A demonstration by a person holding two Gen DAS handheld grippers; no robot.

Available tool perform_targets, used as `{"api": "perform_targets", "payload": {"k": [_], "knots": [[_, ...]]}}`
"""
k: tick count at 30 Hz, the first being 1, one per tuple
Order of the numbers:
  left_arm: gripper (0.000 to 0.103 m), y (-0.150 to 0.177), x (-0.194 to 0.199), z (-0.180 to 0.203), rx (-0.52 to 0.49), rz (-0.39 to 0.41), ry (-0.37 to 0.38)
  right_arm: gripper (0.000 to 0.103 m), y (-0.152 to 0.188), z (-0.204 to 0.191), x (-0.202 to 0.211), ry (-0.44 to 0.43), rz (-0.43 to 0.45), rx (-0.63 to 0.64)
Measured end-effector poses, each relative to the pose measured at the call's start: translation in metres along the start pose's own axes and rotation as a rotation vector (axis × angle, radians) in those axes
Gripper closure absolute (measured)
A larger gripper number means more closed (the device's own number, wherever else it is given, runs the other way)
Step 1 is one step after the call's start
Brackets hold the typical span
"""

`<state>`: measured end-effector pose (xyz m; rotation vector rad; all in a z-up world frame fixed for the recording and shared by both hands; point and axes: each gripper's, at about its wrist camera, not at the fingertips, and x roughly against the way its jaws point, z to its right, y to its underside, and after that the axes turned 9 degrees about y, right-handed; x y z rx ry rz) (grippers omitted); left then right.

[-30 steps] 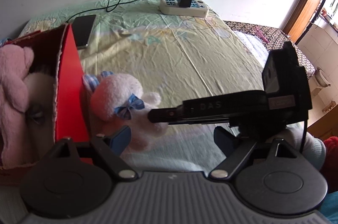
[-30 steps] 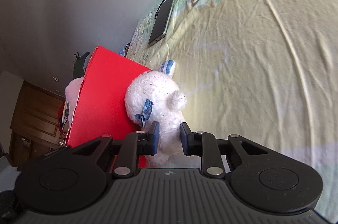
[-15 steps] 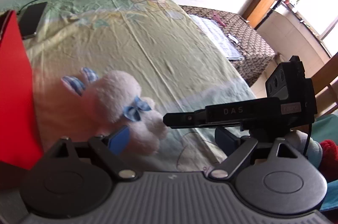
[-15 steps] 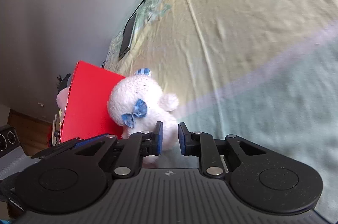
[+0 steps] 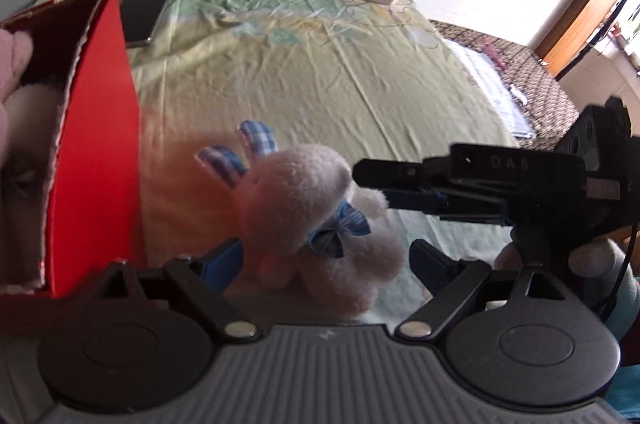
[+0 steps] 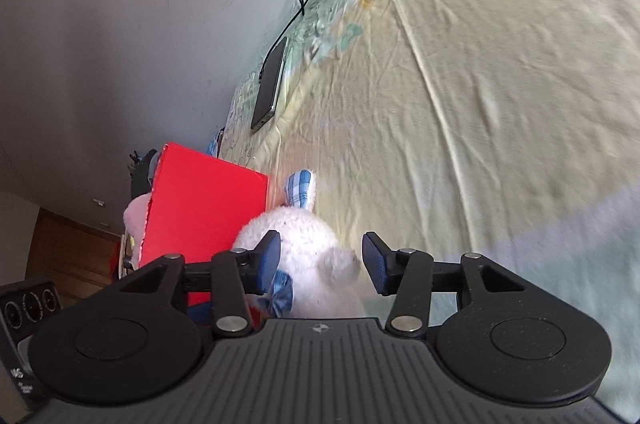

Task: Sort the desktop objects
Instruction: 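Lift the pink bunny plush off the bed with the right gripper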

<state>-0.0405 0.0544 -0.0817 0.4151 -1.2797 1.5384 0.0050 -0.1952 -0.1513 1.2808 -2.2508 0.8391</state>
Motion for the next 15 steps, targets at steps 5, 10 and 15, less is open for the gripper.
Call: {"api": "perform_targets", "payload": {"k": [5,10,15], "knots": [[0.013,-0.005,-0.017,0.001,-0.008,-0.024,-0.03,0.05,-0.003,0.0,-0.02,-0.078,-0.074,-0.007],[0.013,-0.009,-0.023,0.003,-0.022,-0.019,-0.052,0.056,0.0,0.011,-0.025,-0.13,-0.152,-0.078],[0.013,-0.009,-0.019,0.022,-0.106,0.004,-0.023,0.061,0.006,0.01,-0.014,-0.104,-0.18,-0.061]]}}
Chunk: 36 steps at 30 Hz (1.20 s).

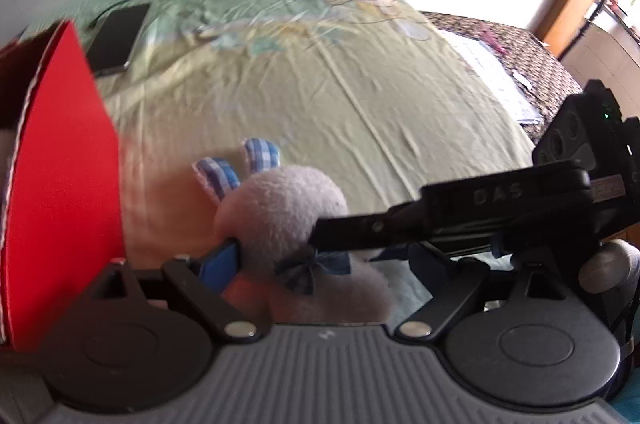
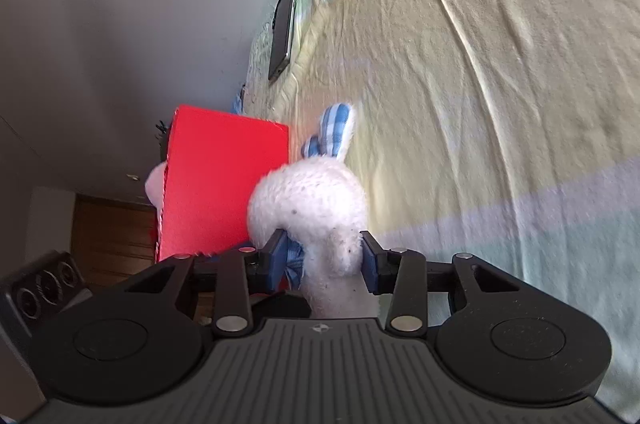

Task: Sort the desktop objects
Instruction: 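Lift the pink bunny plush off the bed with the right gripper, then carry the pink bunny over the red box and lower it inside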

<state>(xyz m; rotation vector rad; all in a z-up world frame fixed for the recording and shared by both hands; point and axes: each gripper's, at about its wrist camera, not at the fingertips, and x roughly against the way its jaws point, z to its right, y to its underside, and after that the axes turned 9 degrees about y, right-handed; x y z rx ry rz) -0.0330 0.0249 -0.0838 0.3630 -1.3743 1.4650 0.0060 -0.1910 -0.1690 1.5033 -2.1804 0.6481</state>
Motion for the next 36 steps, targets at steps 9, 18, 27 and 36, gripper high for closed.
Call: {"api": "perform_targets", "payload": {"k": [9,18,27,36], "knots": [[0.013,0.004,0.008,0.03,-0.118,0.038,0.075,0.063,0.025,-0.004,0.045,0.036,0.121,0.013],[0.012,0.002,0.052,0.057,-0.239,0.191,0.082,0.063,0.034,-0.04,0.075,-0.01,0.28,0.072],[0.012,0.006,0.134,0.01,-0.21,0.356,0.072,0.063,0.049,-0.117,0.064,-0.125,0.366,0.189],[0.01,0.027,0.213,-0.08,-0.147,0.465,-0.017,0.062,0.059,-0.21,-0.017,-0.23,0.335,0.301]]}}
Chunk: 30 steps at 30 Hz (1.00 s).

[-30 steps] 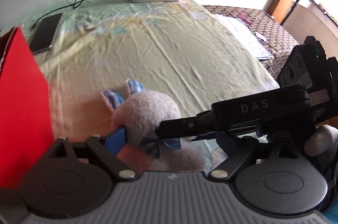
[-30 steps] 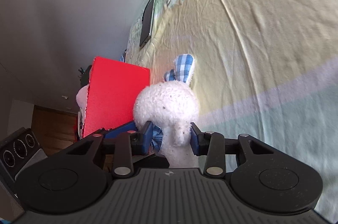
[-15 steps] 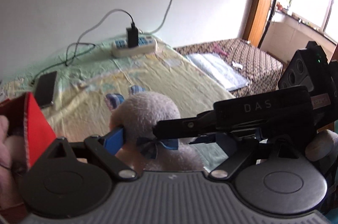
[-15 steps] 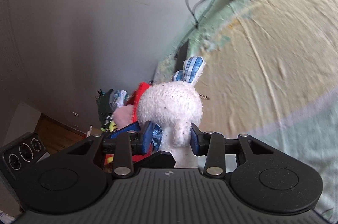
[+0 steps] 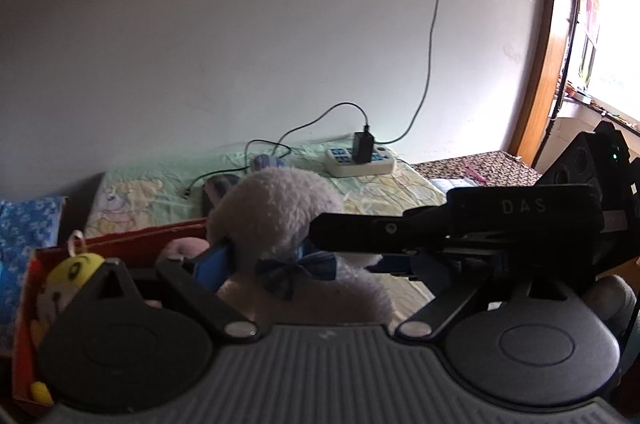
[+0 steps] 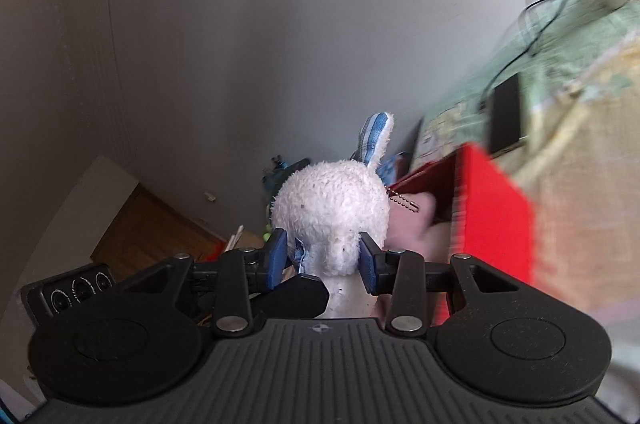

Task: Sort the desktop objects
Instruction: 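Carry the pink bunny over the red box and lower it inside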

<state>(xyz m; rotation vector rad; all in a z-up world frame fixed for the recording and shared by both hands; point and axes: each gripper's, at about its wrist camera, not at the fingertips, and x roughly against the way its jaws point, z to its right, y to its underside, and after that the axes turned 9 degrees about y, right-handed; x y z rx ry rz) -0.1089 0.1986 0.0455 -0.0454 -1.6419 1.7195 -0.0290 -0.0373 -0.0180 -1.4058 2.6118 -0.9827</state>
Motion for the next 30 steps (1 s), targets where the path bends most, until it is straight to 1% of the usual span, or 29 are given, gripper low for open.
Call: {"api": "perform_targets", "payload": {"k": [4,8,13,15,20,23,27,29,30], "knots": [[0.01,0.009,0.021,-0.041,0.025,-0.005,-0.032,0.062,0.015,-0.019,-0.04,-0.012,-0.022,0.008],[0.009,0.021,0.025,-0.079,0.062,-0.026,-0.046,0.063,0.031,-0.029,-0.071,0.013,-0.028,0.014],[0.009,0.036,0.011,-0.116,0.098,-0.1,-0.029,0.065,0.045,-0.033,-0.1,0.121,-0.034,0.045],[0.009,0.042,0.008,-0.125,0.097,-0.121,-0.018,0.065,0.05,-0.031,-0.107,0.154,-0.046,0.033],[0.009,0.048,0.005,-0.133,0.093,-0.14,0.021,0.066,0.053,-0.031,-0.116,0.242,-0.051,0.013],[0.009,0.049,0.001,-0.138,0.092,-0.142,0.031,0.066,0.054,-0.025,-0.124,0.25,-0.054,-0.025],[0.009,0.051,0.0,-0.141,0.106,-0.151,0.048,0.064,0.06,-0.029,-0.122,0.267,-0.05,-0.009],[0.008,0.053,-0.001,-0.141,0.109,-0.16,0.047,0.06,0.063,-0.029,-0.123,0.273,-0.056,-0.012],[0.008,0.053,-0.001,-0.141,0.117,-0.172,0.054,0.06,0.064,-0.029,-0.123,0.274,-0.057,-0.017]]}}
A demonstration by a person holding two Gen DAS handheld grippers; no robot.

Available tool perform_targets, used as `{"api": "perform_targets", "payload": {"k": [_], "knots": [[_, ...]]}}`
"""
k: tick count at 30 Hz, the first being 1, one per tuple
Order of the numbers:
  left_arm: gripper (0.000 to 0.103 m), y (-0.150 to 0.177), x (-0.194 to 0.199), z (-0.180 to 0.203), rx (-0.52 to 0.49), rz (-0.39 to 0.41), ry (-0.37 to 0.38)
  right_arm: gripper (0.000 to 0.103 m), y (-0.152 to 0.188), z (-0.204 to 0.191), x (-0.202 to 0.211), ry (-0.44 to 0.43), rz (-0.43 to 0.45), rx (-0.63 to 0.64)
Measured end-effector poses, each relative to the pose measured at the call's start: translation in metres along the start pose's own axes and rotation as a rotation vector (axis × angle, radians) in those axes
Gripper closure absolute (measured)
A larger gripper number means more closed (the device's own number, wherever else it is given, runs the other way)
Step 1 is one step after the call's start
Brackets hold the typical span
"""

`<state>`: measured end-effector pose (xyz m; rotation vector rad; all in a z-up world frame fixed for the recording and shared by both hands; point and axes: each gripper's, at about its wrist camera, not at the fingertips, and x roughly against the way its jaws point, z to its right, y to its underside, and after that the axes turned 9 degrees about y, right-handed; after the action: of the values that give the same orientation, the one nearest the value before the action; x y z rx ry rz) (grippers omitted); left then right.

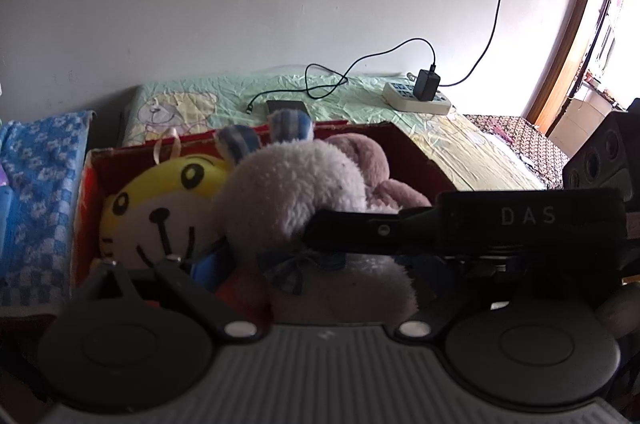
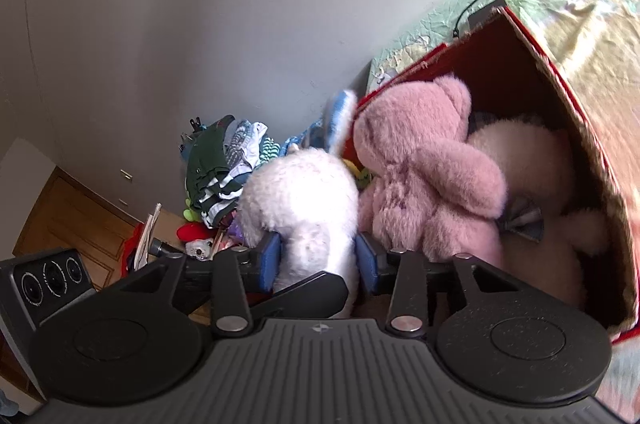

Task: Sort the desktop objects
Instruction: 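Carry the pink bunny over the red box and lower it inside, then open the right gripper to release the pink bunny in the box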

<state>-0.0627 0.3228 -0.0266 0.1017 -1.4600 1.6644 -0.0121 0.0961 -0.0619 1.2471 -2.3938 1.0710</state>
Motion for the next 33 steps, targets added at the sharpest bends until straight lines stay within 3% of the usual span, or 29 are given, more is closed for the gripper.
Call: {"api": "perform_targets", "payload": {"k": [5,11,16,21,24,28,33], "knots": [[0.009,0.001,0.008,-0.007,0.071,-0.009,0.022,0.053,0.0,-0.004,0.012,0.002,0.022,-0.02],[0.004,-0.004,0.032,0.0,0.074,0.047,-0.046,0.052,0.0,-0.009,0.042,0.009,0.111,0.007],[0.002,-0.015,0.042,0.018,0.07,0.041,-0.129,0.05,-0.005,-0.007,0.072,0.093,0.206,0.038],[0.001,-0.021,0.035,0.047,0.05,0.0,-0.187,0.05,-0.008,-0.001,0.093,0.229,0.242,0.085],[0.001,-0.021,0.024,0.069,0.037,-0.026,-0.229,0.05,-0.01,0.009,0.105,0.267,0.249,0.094],[0.001,-0.022,0.003,0.094,0.061,-0.09,-0.21,0.05,-0.01,0.025,0.122,0.352,0.239,0.098],[0.001,-0.019,-0.025,0.127,0.087,-0.152,-0.244,0.048,-0.014,0.047,0.145,0.473,0.225,0.116]]}}
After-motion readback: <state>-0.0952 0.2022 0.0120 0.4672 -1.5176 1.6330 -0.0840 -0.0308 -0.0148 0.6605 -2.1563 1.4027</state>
